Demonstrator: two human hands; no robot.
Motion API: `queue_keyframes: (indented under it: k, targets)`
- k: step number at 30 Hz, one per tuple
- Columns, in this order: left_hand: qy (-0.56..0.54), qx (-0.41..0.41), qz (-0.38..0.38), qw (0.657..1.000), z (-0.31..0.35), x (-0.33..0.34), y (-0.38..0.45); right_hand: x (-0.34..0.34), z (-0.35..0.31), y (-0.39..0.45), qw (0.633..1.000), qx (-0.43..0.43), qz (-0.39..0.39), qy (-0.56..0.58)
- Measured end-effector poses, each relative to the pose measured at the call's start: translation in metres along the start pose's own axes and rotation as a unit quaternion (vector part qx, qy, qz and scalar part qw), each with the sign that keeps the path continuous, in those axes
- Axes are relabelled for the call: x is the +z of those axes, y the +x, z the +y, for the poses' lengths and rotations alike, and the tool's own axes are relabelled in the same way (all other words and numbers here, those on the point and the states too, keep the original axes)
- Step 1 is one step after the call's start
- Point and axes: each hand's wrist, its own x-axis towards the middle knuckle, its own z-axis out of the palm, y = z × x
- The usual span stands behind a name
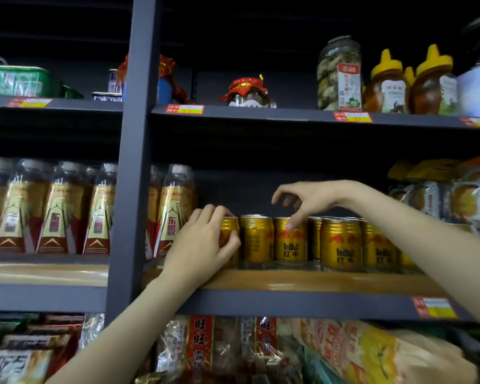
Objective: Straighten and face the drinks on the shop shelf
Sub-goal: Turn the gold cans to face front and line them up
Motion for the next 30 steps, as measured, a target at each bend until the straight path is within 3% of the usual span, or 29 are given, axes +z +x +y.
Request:
queue_keyframes:
  k: [4, 9, 12, 15, 17, 18, 20, 22, 23, 26, 30]
  targets:
    - [-0.001, 0.001, -0.005, 1.0, 0.0, -0.002, 0.0, 0.013, 0.004, 0.003, 0.999, 0.023, -0.026, -0.025]
    - [-0.002, -0.004, -0.013, 1.0, 0.002, -0.004, 0.0, 0.007, 0.014, -0.035, 0.987, -0.009, 0.109, 0.12]
    - [0.011, -0.015, -0.012, 1.0, 0.001, -0.002, -0.001, 0.01, 0.014, -0.078, 0.925, -0.036, 0.193, 0.325]
    - [0.04, 0.025, 0.07, 0.996, 0.01, -0.006, -0.003, 0.024, 0.011, -0.113, 0.847, -0.084, 0.19, 0.49]
    - [-0.089, 0.01, 0.09, 0.992, 0.03, -0.017, -0.007, 0.031, 0.008, -0.125, 0.825, -0.114, 0.164, 0.529]
    - [-0.21, -0.035, 0.061, 0.975, 0.046, -0.023, -0.01, 0.032, 0.008, -0.129, 0.819, -0.126, 0.154, 0.539]
    - [-0.461, -0.123, -0.079, 0.875, 0.074, -0.032, -0.013, 0.03, 0.006, -0.133, 0.804, -0.144, 0.142, 0.559]
    - [-0.586, -0.161, -0.184, 0.773, 0.092, -0.032, -0.016, 0.027, 0.002, -0.135, 0.795, -0.153, 0.14, 0.57]
    - [-0.614, -0.171, -0.213, 0.74, 0.098, -0.034, -0.018, 0.026, -0.001, -0.135, 0.796, -0.154, 0.145, 0.567]
    - [-0.671, -0.187, -0.216, 0.685, 0.104, -0.041, -0.019, 0.022, -0.013, -0.137, 0.81, -0.144, 0.159, 0.547]
    - [-0.687, -0.208, -0.225, 0.659, 0.102, -0.049, -0.023, 0.022, -0.023, -0.139, 0.826, -0.114, 0.171, 0.525]
